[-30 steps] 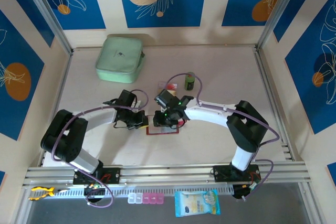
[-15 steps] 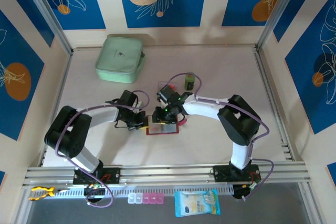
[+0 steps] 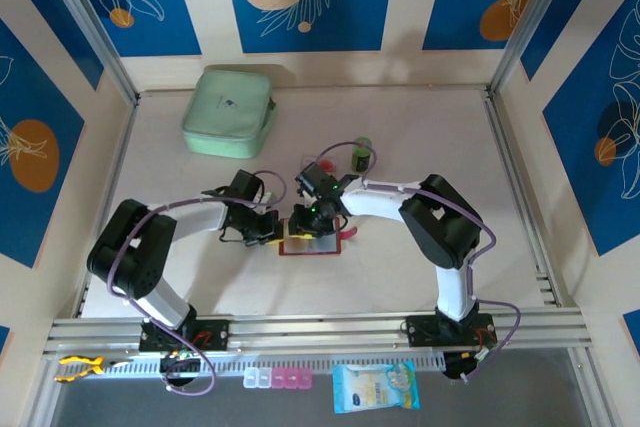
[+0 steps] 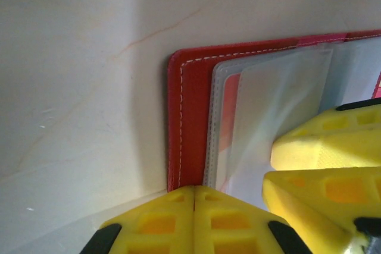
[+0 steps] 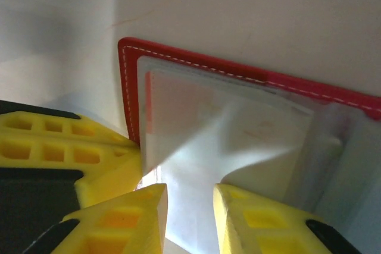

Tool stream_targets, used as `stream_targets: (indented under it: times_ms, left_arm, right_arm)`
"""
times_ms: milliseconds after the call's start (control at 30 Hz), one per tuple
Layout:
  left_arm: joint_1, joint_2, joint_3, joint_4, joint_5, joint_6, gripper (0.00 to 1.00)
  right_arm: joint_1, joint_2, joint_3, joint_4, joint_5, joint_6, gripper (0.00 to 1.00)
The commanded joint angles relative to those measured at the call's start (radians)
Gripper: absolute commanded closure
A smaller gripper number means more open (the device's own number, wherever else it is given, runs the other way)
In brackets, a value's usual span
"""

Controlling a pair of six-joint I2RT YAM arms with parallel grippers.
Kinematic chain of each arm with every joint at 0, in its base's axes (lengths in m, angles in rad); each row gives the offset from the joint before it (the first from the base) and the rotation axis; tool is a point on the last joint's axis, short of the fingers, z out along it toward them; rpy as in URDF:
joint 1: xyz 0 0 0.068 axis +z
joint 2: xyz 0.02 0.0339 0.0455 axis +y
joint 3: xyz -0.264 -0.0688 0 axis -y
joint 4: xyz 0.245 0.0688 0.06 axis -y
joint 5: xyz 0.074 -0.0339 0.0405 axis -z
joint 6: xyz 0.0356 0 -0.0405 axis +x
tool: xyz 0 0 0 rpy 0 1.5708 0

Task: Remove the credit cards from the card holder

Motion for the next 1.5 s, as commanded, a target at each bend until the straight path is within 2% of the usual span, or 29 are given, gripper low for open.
stream_targets:
  times_ms: [0, 200, 433, 600, 733, 867, 1033, 1300, 1467]
  left_arm:
    - [-0.004, -0.001, -0.024, -0.039, -0.047, 0.019, 0.93]
    - [-0.004, -0.018, -0.052, -0.036, -0.062, 0.013, 0.93]
    - [-0.004, -0.067, -0.037, -0.039, -0.052, -0.008, 0.93]
    - [-0.007, -0.133, -0.016, -0.023, -0.013, -0.052, 0.89]
    - [-0.029, -0.150, 0.003, -0.008, 0.007, -0.093, 0.81]
    - [-0.060, -0.125, 0.006, 0.055, 0.029, -0.143, 0.73]
    - [-0.089, -0.069, -0.001, 0.120, 0.028, -0.189, 0.70]
    - [-0.108, -0.007, 0.000, 0.168, 0.027, -0.216, 0.68]
    - [-0.114, 0.013, -0.003, 0.213, 0.045, -0.238, 0.70]
  right_arm:
    - [-0.005, -0.001, 0.020, -0.086, 0.036, -0.010, 0.71]
    - [-0.021, -0.054, -0.028, -0.087, 0.041, -0.022, 0.71]
    - [-0.049, -0.073, -0.090, -0.002, -0.073, -0.058, 0.72]
    - [-0.070, -0.078, -0.137, 0.073, -0.138, -0.067, 0.73]
    - [-0.085, -0.088, -0.179, 0.127, -0.171, -0.063, 0.73]
    - [-0.110, -0.087, -0.234, 0.216, -0.234, -0.040, 0.74]
    - [-0.129, -0.091, -0.291, 0.300, -0.283, -0.017, 0.75]
    - [-0.148, -0.094, -0.335, 0.360, -0.323, 0.000, 0.76]
    - [-0.148, -0.097, -0.342, 0.370, -0.336, 0.000, 0.75]
